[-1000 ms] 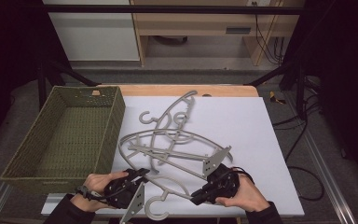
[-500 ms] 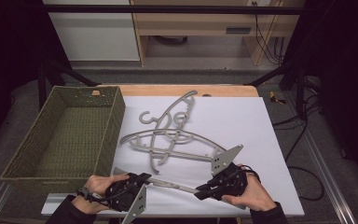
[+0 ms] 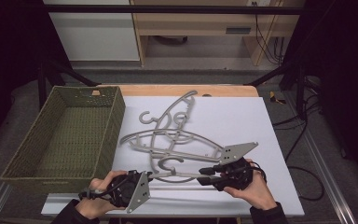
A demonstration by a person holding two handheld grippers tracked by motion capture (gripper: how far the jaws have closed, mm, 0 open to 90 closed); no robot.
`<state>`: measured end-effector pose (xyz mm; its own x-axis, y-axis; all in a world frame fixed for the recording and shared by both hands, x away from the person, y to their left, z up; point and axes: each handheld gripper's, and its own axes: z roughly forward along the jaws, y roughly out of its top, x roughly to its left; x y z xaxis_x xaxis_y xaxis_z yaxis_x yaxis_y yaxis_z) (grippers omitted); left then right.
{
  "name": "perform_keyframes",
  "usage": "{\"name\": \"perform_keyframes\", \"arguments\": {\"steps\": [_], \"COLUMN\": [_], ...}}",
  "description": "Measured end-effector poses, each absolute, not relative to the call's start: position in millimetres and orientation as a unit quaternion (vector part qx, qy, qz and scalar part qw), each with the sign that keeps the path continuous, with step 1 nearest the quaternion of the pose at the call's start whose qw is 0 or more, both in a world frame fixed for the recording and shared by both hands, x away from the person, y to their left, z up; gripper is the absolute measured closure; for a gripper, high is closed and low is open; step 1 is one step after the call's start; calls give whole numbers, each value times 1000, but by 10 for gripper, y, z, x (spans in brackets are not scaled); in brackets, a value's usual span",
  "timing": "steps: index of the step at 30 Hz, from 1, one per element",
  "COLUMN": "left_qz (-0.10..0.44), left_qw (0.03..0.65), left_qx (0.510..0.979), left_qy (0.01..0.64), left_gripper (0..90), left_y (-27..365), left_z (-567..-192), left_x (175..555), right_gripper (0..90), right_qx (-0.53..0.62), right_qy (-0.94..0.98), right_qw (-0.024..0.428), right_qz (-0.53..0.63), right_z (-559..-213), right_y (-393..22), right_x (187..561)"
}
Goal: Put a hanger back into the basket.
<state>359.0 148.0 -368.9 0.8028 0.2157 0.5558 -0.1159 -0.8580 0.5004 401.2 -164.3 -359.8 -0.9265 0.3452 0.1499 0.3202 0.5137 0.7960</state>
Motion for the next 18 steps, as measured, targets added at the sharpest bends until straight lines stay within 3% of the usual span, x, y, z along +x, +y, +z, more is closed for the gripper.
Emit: {"name": "perform_keyframes", "arguments": {"steps": [11, 18], "left_qz": [288, 282], "left_qw": [291, 298], "left_qx": [901, 893], "left_qy": [142, 185], "left_gripper": [819, 820], "left_y": [1555, 1630], "left_z": [-3666, -3617], "left_x": [3749, 3812], "right_gripper": [298, 223], "right_qx": [268, 308], "right_qy": [788, 761], "right_qw": [124, 162], "right_qz": [540, 548], "right_z": [-3521, -3526], "right_y": [-1886, -2036], "right_x": [4045, 4040]}}
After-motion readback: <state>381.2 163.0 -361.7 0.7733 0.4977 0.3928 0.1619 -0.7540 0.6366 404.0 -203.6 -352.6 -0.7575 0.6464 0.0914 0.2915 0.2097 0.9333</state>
